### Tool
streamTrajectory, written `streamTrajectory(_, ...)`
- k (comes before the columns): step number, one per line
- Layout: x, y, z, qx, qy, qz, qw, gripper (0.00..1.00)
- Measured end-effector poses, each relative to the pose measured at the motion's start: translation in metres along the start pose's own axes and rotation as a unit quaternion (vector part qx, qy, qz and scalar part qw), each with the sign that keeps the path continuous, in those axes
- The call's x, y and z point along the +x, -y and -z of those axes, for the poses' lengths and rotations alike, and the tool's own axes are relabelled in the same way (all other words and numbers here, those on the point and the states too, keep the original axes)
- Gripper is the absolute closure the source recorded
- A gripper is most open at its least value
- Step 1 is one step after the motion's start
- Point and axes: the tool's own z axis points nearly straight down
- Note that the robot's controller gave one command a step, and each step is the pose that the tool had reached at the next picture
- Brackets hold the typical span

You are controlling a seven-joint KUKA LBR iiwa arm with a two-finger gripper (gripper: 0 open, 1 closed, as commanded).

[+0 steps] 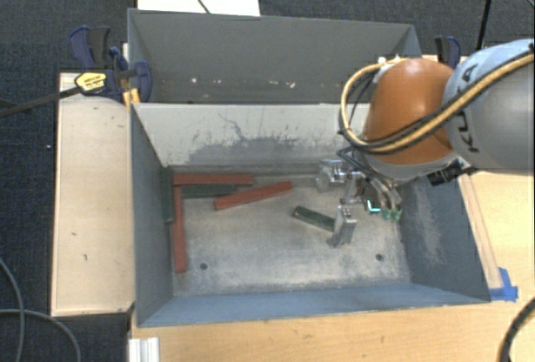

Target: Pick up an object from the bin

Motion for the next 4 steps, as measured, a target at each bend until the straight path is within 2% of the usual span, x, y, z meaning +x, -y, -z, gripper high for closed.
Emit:
streamTrajectory(1,-0.002,0.0,0.004,0.0,0.0038,0.0,1.0,0.0)
streamTrajectory(2,-0.03,0.004,-0.075,0.0,0.0028,-0.019,0.9998,1.0)
streamTrajectory(3,-0.03,0.004,-0.075,0.0,0.0028,-0.019,0.9998,1.0)
streamTrajectory(4,-0.028,0.008,0.074,0.0,0.0045,0.01,0.9999,1.0)
